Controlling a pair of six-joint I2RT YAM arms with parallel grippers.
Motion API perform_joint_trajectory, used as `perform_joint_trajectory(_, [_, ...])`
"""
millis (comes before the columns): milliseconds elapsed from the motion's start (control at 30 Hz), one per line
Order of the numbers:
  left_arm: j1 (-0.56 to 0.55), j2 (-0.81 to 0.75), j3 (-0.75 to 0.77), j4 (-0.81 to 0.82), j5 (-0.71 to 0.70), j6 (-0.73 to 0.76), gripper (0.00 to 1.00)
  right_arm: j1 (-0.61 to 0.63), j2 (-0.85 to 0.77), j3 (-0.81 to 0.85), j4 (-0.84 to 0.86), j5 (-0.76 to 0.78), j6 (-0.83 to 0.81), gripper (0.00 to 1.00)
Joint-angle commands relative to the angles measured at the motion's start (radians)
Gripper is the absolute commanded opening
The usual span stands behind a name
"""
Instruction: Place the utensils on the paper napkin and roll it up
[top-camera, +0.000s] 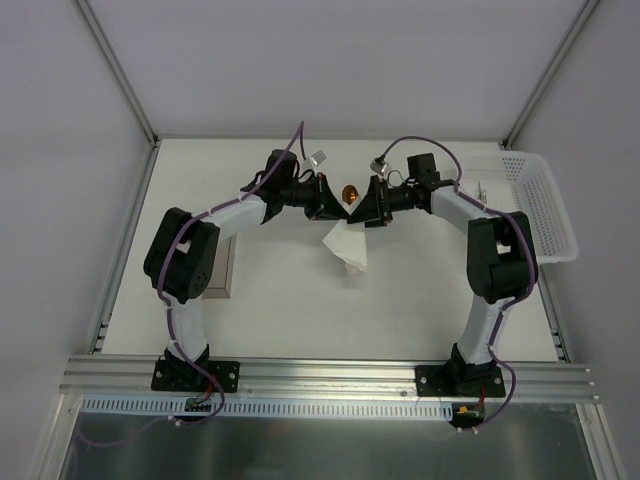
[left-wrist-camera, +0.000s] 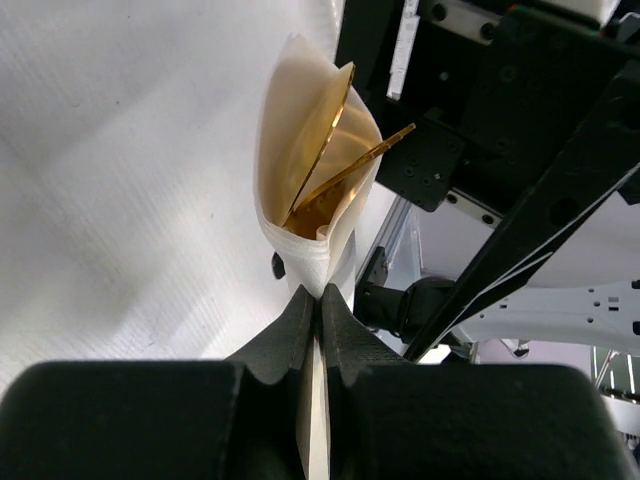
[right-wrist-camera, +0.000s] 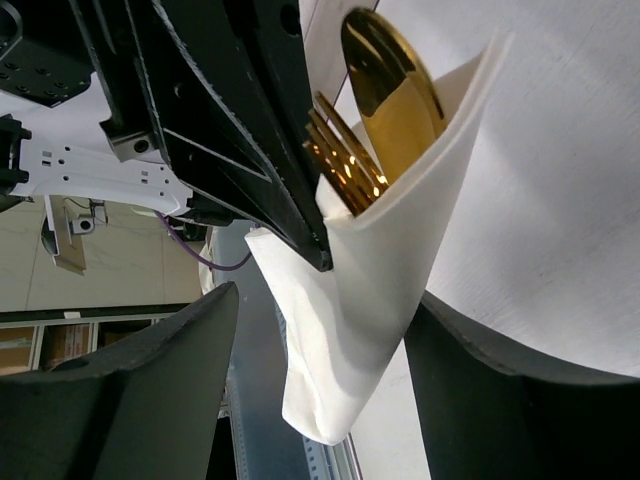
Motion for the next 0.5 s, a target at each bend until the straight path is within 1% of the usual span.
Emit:
perform_joint_trajectory(0, [0.008, -0.056, 0.045, 0.086, 0.045, -0.031, 0.00, 0.015, -0.051, -0.010, 0.006, -0.031, 0.015, 0.69])
perform_joint_trajectory(133, [0.008, -0.062, 0.042, 0.090, 0.040, -0.041, 0.00, 0.019, -0.042, -0.001, 0.009, -0.032, 0.024, 0.66])
perform_joint_trajectory(233, [0.009, -0.066, 0.038, 0.096, 0.035, -0.048, 0.00, 0.025, -0.048, 0.003, 0.008, -0.042, 0.023, 0.60])
perform_joint_trajectory(267, [0.009, -0.066, 0.036, 0.098, 0.035, -0.050, 0.00, 0.028, -0.051, 0.000, 0.008, -0.045, 0.021, 0.55])
perform_joint_trajectory(433, [0.008, -0.066, 0.038, 0.113, 0.035, -0.062, 0.00, 0.036, -0.062, -0.017, 0.008, -0.040, 0.017, 0.46])
perform_joint_trajectory(467, [0.009, -0.067, 0.038, 0.116, 0.035, -0.064, 0.00, 0.034, -0.064, -0.021, 0.009, -0.034, 0.015, 0.42])
